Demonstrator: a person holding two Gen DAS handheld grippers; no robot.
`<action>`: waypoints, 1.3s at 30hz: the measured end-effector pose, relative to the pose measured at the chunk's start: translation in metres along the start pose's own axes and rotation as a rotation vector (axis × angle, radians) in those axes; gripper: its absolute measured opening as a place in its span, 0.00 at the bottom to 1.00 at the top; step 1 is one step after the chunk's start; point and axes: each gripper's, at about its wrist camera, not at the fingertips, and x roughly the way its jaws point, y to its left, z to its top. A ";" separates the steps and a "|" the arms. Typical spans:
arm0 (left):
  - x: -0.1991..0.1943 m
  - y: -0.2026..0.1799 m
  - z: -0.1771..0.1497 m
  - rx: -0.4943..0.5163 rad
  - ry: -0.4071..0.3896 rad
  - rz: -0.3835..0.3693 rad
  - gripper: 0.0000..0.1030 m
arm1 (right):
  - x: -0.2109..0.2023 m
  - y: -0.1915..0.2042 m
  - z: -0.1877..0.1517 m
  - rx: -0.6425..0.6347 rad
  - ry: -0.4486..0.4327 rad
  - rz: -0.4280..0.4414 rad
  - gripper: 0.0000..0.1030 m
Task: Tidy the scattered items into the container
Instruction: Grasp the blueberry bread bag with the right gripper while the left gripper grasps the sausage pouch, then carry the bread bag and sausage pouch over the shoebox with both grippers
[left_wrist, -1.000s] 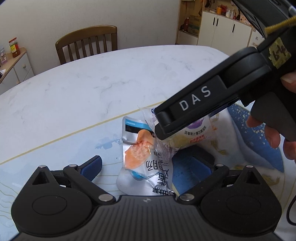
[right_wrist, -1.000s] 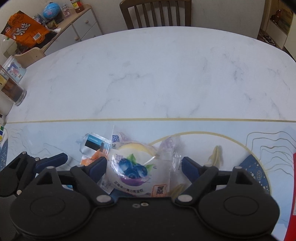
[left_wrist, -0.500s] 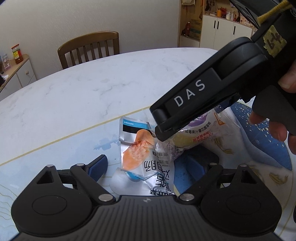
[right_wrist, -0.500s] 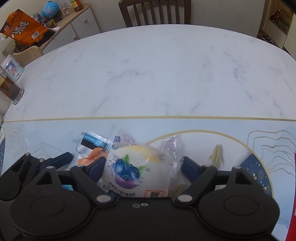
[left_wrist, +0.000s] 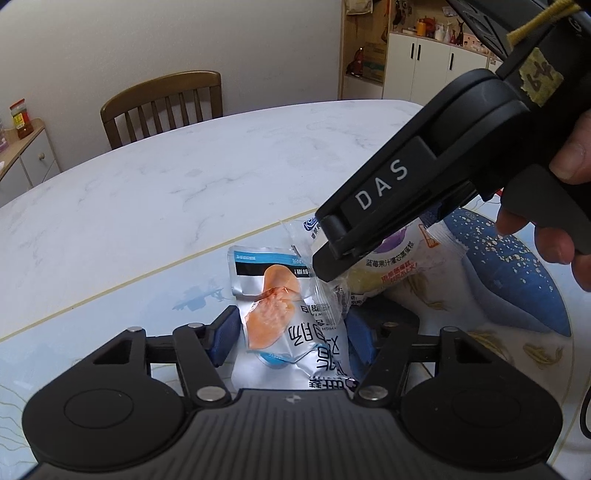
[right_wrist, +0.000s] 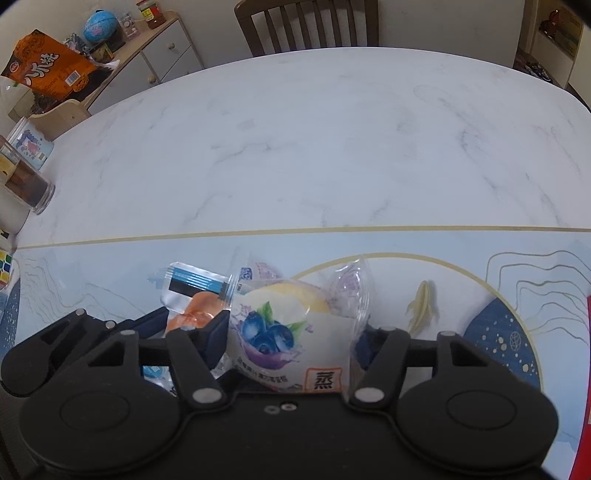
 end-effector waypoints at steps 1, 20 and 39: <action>-0.001 0.000 0.000 -0.003 0.001 -0.008 0.60 | -0.001 0.000 0.000 -0.003 0.000 0.000 0.60; -0.022 0.002 0.007 -0.040 0.009 -0.068 0.59 | -0.031 0.000 -0.011 -0.004 -0.024 0.027 0.58; -0.056 0.004 0.009 -0.081 0.009 -0.051 0.59 | -0.082 -0.025 -0.042 0.056 -0.097 -0.004 0.57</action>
